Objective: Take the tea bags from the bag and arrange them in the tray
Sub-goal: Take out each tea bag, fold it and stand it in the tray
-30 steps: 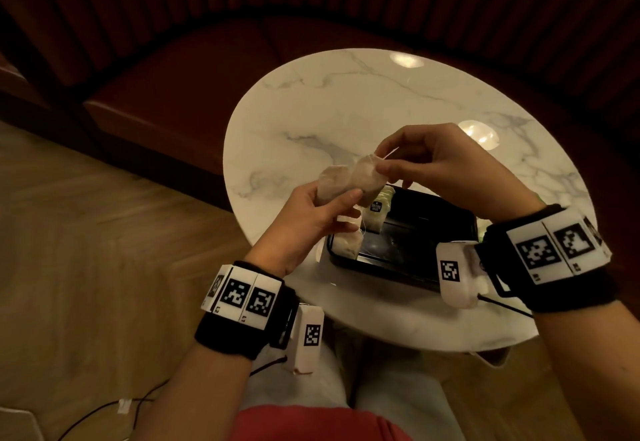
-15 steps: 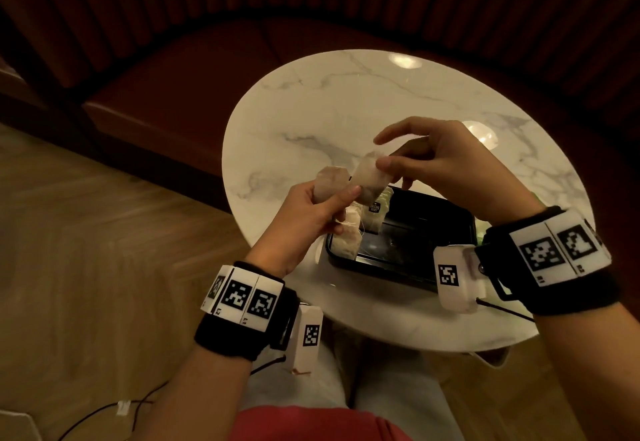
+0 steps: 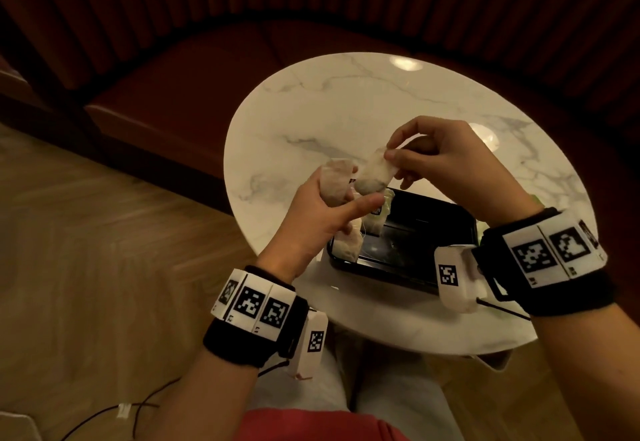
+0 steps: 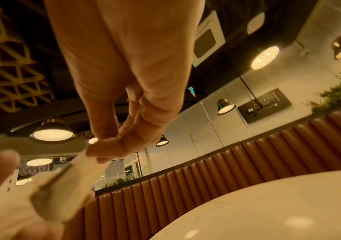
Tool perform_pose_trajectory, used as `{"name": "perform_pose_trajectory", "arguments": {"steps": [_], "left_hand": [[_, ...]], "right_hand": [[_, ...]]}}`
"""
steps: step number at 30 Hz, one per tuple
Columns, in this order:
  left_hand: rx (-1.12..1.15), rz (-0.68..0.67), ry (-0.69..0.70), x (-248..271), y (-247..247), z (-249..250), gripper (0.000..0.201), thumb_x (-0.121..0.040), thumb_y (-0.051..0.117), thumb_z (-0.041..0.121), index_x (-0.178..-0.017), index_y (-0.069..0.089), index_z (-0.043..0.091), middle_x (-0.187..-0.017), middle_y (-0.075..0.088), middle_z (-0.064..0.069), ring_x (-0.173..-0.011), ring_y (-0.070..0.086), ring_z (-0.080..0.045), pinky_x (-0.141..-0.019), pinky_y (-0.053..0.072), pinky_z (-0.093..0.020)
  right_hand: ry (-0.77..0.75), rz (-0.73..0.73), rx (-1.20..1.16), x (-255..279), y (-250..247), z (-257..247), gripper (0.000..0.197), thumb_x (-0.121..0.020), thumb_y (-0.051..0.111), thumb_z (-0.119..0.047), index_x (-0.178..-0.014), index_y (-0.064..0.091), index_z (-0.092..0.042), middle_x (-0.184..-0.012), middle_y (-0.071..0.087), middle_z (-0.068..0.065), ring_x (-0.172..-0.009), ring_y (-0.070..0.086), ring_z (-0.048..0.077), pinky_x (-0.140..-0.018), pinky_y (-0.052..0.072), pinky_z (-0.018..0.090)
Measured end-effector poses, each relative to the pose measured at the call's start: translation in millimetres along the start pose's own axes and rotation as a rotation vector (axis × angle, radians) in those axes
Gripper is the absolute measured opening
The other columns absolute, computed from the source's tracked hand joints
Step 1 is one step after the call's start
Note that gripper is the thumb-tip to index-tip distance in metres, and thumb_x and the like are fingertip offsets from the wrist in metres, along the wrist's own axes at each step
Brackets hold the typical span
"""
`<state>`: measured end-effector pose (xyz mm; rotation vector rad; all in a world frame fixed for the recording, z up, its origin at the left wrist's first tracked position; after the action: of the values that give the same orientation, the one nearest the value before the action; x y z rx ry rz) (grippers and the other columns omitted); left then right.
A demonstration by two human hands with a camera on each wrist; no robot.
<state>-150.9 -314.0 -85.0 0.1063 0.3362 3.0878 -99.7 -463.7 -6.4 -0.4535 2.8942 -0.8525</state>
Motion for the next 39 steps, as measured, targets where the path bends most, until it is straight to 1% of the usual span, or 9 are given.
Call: {"name": "perform_pose_trajectory", "arguments": {"steps": [4, 10, 15, 19, 21, 24, 29, 35, 39], "left_hand": [[-0.115, 0.076, 0.14, -0.5, -1.1, 1.8, 0.048, -0.071, 0.085, 0.011, -0.108, 0.054, 0.013, -0.071, 0.053, 0.006, -0.063, 0.052, -0.001, -0.062, 0.048, -0.015], [-0.169, 0.091, 0.157, -1.8, -2.8, -3.2, 0.024, -0.078, 0.08, 0.011, -0.092, 0.062, 0.017, -0.083, 0.063, 0.005, -0.077, 0.06, -0.006, -0.071, 0.054, -0.02], [-0.198, 0.118, 0.181, -2.2, -4.6, -2.3, 0.013, -0.084, 0.072, 0.007, -0.081, 0.066, 0.019, -0.089, 0.063, -0.003, -0.078, 0.06, 0.001, -0.072, 0.047, -0.014], [-0.067, 0.109, 0.07, -5.6, -7.0, -5.9, 0.013, -0.083, 0.071, 0.013, -0.072, 0.063, 0.015, -0.072, 0.062, 0.005, -0.077, 0.061, -0.009, -0.084, 0.056, -0.037], [0.085, 0.065, 0.01, -5.6, -4.0, -5.5, 0.023, -0.088, 0.065, 0.008, -0.067, 0.063, 0.017, -0.068, 0.062, 0.006, -0.076, 0.064, -0.011, -0.088, 0.056, -0.042], [0.217, 0.013, -0.015, -5.0, -0.1, -3.6, 0.025, -0.092, 0.058, 0.002, -0.07, 0.064, 0.013, -0.073, 0.069, 0.002, -0.079, 0.069, -0.013, -0.085, 0.056, -0.034], [0.225, 0.059, 0.017, -6.3, -2.5, -5.1, 0.023, -0.085, 0.064, -0.009, -0.068, 0.056, 0.005, -0.073, 0.069, 0.0, -0.076, 0.069, -0.019, -0.077, 0.059, -0.031], [0.258, 0.179, 0.07, -8.2, -12.7, -0.7, 0.027, -0.083, 0.065, -0.01, -0.065, 0.055, 0.008, -0.075, 0.068, -0.001, -0.082, 0.065, -0.021, -0.086, 0.055, -0.042], [0.178, 0.195, 0.085, -8.8, -12.6, -4.2, 0.024, -0.083, 0.067, -0.008, -0.069, 0.054, 0.007, -0.078, 0.068, 0.0, -0.082, 0.065, -0.02, -0.088, 0.056, -0.043]], "right_hand": [[0.051, -0.038, -0.06, 3.4, 6.3, 1.8, 0.009, -0.092, 0.062, -0.008, -0.096, 0.071, -0.009, -0.083, 0.073, 0.011, -0.07, 0.072, 0.015, -0.073, 0.058, 0.024], [0.134, -0.128, -0.25, 10.1, 10.5, -1.7, 0.027, -0.095, 0.045, 0.006, -0.106, 0.069, -0.002, -0.089, 0.07, 0.015, -0.083, 0.072, 0.018, -0.076, 0.057, 0.02], [0.064, -0.097, -0.104, 10.6, 4.9, -5.7, 0.018, -0.088, 0.067, -0.009, -0.105, 0.071, -0.01, -0.088, 0.075, 0.007, -0.08, 0.073, 0.013, -0.074, 0.056, 0.018], [-0.007, 0.022, 0.142, 5.8, -1.5, -3.5, 0.004, -0.087, 0.069, -0.028, -0.088, 0.072, -0.031, -0.09, 0.067, 0.0, -0.074, 0.061, 0.019, -0.064, 0.054, 0.023], [-0.004, 0.03, 0.235, 4.0, -3.4, -1.3, 0.005, -0.087, 0.067, -0.034, -0.084, 0.068, -0.038, -0.094, 0.061, -0.011, -0.077, 0.058, 0.007, -0.071, 0.049, 0.024], [0.029, -0.033, 0.147, 4.3, -0.9, 1.2, 0.009, -0.092, 0.063, -0.023, -0.087, 0.067, -0.029, -0.09, 0.068, -0.011, -0.077, 0.065, 0.002, -0.07, 0.054, 0.019], [0.093, -0.018, -0.152, 6.9, 2.3, 6.3, 0.01, -0.093, 0.06, -0.008, -0.097, 0.069, -0.006, -0.09, 0.074, 0.012, -0.082, 0.072, 0.022, -0.069, 0.06, 0.025], [0.084, -0.039, -0.328, 9.9, 4.6, 11.0, 0.013, -0.085, 0.066, 0.0, -0.096, 0.068, -0.007, -0.076, 0.075, 0.006, -0.075, 0.073, 0.019, -0.07, 0.059, 0.025], [0.052, -0.023, -0.27, 7.6, 4.4, 12.9, 0.013, -0.085, 0.068, -0.001, -0.097, 0.068, -0.004, -0.081, 0.075, 0.011, -0.077, 0.074, 0.021, -0.07, 0.059, 0.024]]}}
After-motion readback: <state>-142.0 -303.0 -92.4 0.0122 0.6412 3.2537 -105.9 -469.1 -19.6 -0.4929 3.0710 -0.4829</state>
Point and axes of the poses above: each hand's wrist, its own x-axis away from the middle knuckle, its own y-axis out of the palm, z = x × y, the point moved 4 cm from there along -x, towards the middle knuckle
